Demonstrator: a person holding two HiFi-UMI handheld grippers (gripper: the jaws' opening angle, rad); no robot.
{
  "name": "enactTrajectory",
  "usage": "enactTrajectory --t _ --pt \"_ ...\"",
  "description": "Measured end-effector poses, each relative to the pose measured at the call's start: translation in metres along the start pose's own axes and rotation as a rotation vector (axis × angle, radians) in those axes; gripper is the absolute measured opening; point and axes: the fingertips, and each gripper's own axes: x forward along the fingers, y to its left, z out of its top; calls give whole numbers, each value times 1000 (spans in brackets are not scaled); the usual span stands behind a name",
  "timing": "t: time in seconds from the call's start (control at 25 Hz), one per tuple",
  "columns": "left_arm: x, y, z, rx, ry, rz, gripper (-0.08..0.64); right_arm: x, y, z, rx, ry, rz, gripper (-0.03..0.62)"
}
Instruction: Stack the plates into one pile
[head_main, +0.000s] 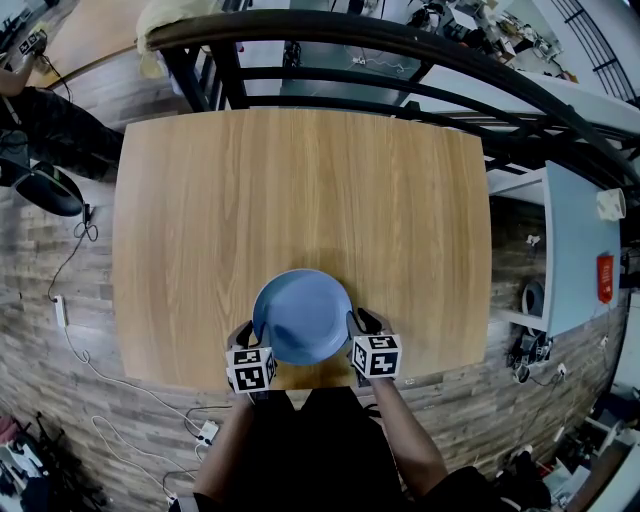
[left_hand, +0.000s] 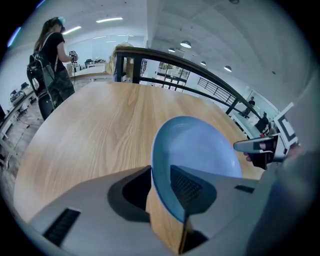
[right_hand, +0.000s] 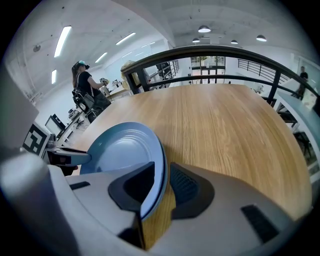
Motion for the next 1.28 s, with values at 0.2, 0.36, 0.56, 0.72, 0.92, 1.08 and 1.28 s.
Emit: enactTrajectory --t 0.2,0.36,0.56,0.72,0.92,1.08,1.28 --pt "-3 5 9 -7 -26 6 123 -4 -1 6 2 -20 -6 112" --pt "-7 5 16 -8 -50 3 123 -8 2 12 1 -49 -4 112" --pt "-20 3 23 -11 -103 -2 121 -21 8 25 17 -124 4 95" --pt "-35 2 33 -25 -163 -12 81 -35 16 39 15 -188 17 66" --pt "-61 -8 57 -23 -250 -36 38 -57 27 59 22 -263 36 52" --pt "-83 -20 77 -18 -323 -77 28 -81 34 79 35 -342 45 46" --pt "-111 -37 98 6 -404 -128 23 -113 47 106 42 -444 64 41"
